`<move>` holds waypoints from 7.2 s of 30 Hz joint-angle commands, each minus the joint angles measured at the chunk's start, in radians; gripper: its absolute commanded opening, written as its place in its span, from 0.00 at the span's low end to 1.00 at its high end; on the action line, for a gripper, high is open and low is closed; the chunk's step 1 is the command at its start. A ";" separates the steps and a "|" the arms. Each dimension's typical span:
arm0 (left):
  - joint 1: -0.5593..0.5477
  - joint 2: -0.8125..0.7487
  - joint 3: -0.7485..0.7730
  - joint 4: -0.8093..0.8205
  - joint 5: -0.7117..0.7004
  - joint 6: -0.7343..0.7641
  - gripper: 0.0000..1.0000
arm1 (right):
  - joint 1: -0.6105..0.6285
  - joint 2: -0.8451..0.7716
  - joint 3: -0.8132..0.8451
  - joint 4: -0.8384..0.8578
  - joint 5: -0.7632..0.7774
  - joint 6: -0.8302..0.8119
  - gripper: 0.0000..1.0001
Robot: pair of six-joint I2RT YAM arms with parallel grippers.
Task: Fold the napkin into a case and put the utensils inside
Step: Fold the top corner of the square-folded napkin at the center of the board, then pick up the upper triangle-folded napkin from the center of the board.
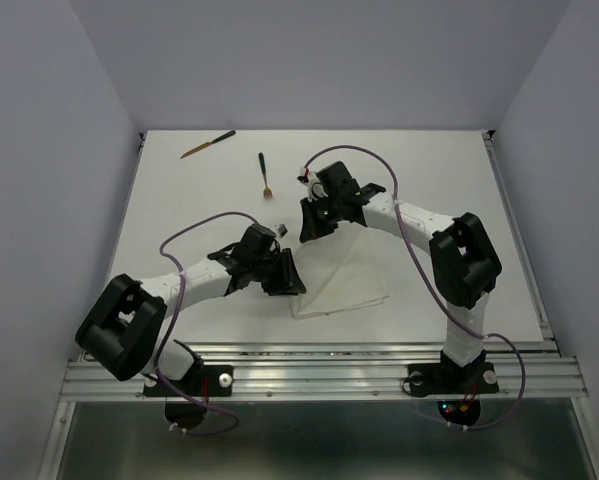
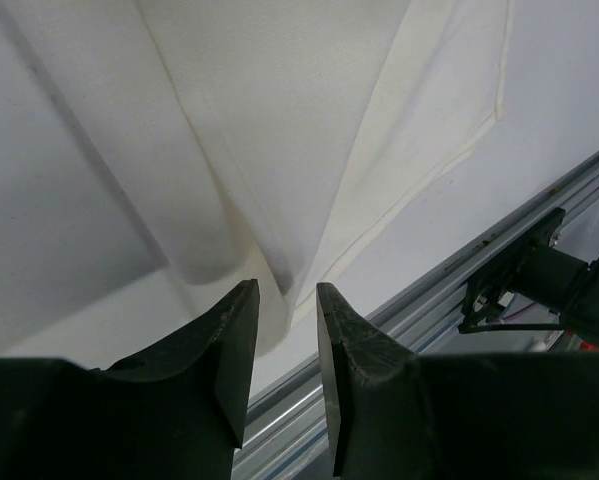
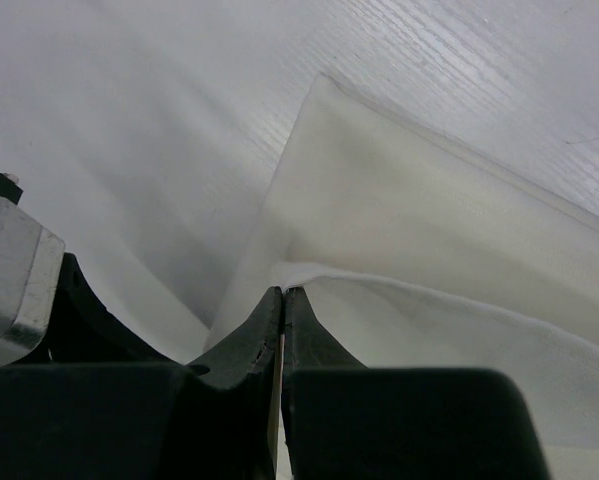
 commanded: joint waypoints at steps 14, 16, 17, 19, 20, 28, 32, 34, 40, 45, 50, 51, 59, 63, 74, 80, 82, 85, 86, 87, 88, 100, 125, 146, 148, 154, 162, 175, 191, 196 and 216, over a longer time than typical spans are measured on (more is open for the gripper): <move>-0.023 0.069 -0.012 0.089 0.040 -0.026 0.00 | 0.010 -0.024 -0.005 0.037 -0.003 -0.013 0.01; -0.030 0.065 -0.019 0.092 0.046 -0.023 0.00 | 0.010 -0.016 0.001 0.037 -0.003 -0.012 0.01; -0.032 0.063 -0.022 0.092 0.049 -0.021 0.00 | 0.010 -0.005 0.004 0.037 -0.001 -0.010 0.01; -0.038 0.059 -0.028 0.094 0.051 -0.017 0.00 | 0.010 0.005 0.014 0.038 -0.001 -0.009 0.01; -0.040 0.057 -0.031 0.094 0.053 -0.015 0.00 | 0.010 0.010 0.016 0.043 0.000 -0.007 0.01; -0.063 0.048 -0.049 0.094 0.054 -0.012 0.00 | 0.010 0.054 0.048 0.054 0.005 0.008 0.01; -0.067 0.049 -0.054 0.098 0.049 -0.012 0.00 | 0.010 0.071 0.061 0.052 0.003 0.010 0.01; -0.067 0.049 -0.054 0.098 0.048 -0.014 0.00 | 0.010 0.074 0.064 0.050 0.008 0.011 0.01; -0.070 0.040 -0.046 0.088 0.036 -0.014 0.14 | 0.010 0.079 0.071 0.052 0.028 0.027 0.33; -0.070 0.008 -0.009 0.029 -0.016 0.005 0.27 | 0.010 0.039 0.076 0.054 0.062 0.041 0.59; -0.072 -0.033 0.049 -0.064 -0.094 0.029 0.32 | 0.010 -0.051 0.059 0.054 0.164 0.062 0.59; -0.070 -0.035 0.058 -0.084 -0.105 0.032 0.32 | 0.010 -0.065 0.042 0.054 0.189 0.065 0.59; 0.011 0.009 0.129 -0.101 -0.179 0.046 0.31 | -0.105 -0.166 -0.126 0.069 0.345 0.143 0.24; 0.089 0.110 0.184 -0.109 -0.216 0.042 0.31 | -0.166 -0.200 -0.205 0.078 0.349 0.169 0.11; 0.115 0.278 0.320 -0.110 -0.239 0.046 0.34 | -0.176 -0.217 -0.271 0.086 0.362 0.172 0.09; 0.117 0.312 0.368 -0.101 -0.265 0.017 0.28 | -0.176 -0.214 -0.272 0.092 0.350 0.174 0.09; 0.117 0.331 0.382 -0.106 -0.270 0.017 0.28 | -0.176 -0.212 -0.271 0.092 0.349 0.174 0.09; 0.117 0.358 0.406 -0.109 -0.271 0.017 0.28 | -0.176 -0.211 -0.271 0.093 0.347 0.174 0.09; 0.117 0.362 0.411 -0.110 -0.271 0.017 0.28 | -0.176 -0.211 -0.271 0.093 0.347 0.174 0.09; 0.117 0.376 0.417 -0.113 -0.276 0.017 0.28 | -0.176 -0.211 -0.271 0.093 0.346 0.176 0.09; 0.117 0.384 0.428 -0.118 -0.280 0.017 0.28 | -0.176 -0.211 -0.269 0.095 0.344 0.176 0.09; 0.117 0.390 0.451 -0.152 -0.332 0.017 0.36 | -0.176 -0.206 -0.265 0.093 0.332 0.177 0.09; 0.097 0.465 0.527 -0.170 -0.360 0.029 0.18 | -0.176 -0.211 -0.272 0.092 0.342 0.174 0.10; 0.097 0.443 0.584 -0.196 -0.385 0.040 0.00 | -0.176 -0.157 -0.229 0.092 0.485 0.174 0.10; 0.097 0.447 0.586 -0.192 -0.385 0.040 0.00 | -0.176 -0.150 -0.217 0.090 0.497 0.172 0.10; 0.097 0.457 0.601 -0.183 -0.385 0.043 0.00 | -0.176 -0.105 -0.185 0.086 0.545 0.183 0.10; 0.097 0.462 0.597 -0.173 -0.385 0.046 0.00 | -0.176 -0.057 -0.185 0.092 0.611 0.194 0.10; 0.097 0.413 0.580 -0.179 -0.425 0.049 0.20 | -0.176 -0.085 -0.215 0.153 0.600 0.192 0.10; -0.016 0.267 0.506 -0.233 -0.402 0.066 0.26 | -0.185 -0.194 -0.320 0.161 0.623 0.245 0.16; -0.061 0.269 0.414 -0.175 -0.239 0.080 0.00 | -0.185 -0.163 -0.298 0.172 0.612 0.232 0.15; -0.099 0.200 0.239 -0.144 -0.176 0.088 0.00 | -0.185 -0.207 -0.297 0.173 0.505 0.218 0.15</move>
